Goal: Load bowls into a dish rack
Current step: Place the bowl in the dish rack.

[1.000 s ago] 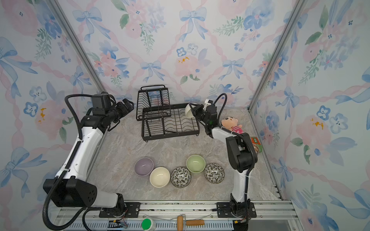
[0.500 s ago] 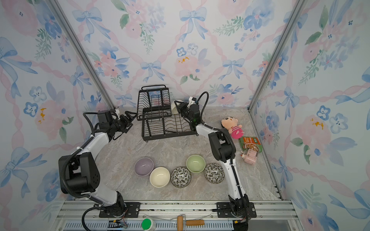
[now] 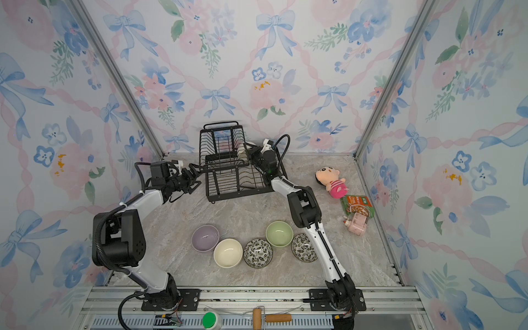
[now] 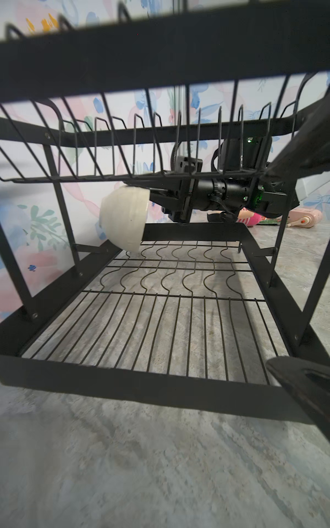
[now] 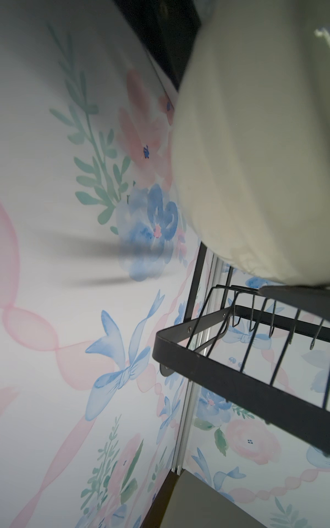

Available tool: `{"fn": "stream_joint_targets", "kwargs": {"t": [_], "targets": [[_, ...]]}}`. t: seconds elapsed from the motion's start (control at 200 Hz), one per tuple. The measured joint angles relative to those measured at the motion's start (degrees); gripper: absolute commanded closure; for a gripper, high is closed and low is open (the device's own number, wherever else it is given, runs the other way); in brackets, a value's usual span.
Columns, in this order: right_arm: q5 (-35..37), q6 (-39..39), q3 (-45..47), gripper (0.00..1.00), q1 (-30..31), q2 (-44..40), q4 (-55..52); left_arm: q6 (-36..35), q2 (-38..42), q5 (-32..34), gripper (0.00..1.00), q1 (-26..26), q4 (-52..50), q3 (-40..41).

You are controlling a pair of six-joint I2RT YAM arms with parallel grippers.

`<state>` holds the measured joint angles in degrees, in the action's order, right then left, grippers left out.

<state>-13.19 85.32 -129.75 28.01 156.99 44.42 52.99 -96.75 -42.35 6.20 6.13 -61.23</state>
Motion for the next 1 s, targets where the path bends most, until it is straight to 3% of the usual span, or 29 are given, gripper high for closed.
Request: {"fn": "stream_joint_targets", "kwargs": {"t": [0.215,1.0], "targets": [[0.52,0.2,-11.3,1.0,1.46,6.1,-4.48,-0.39,-0.5,-1.05,0.02,-0.66,-0.55,0.0],[1.29,-1.84,-17.9,1.0,2.27,12.22,-10.91,-0.5,-0.59,-0.48,0.02,-1.36,-3.54,3.48]]}}
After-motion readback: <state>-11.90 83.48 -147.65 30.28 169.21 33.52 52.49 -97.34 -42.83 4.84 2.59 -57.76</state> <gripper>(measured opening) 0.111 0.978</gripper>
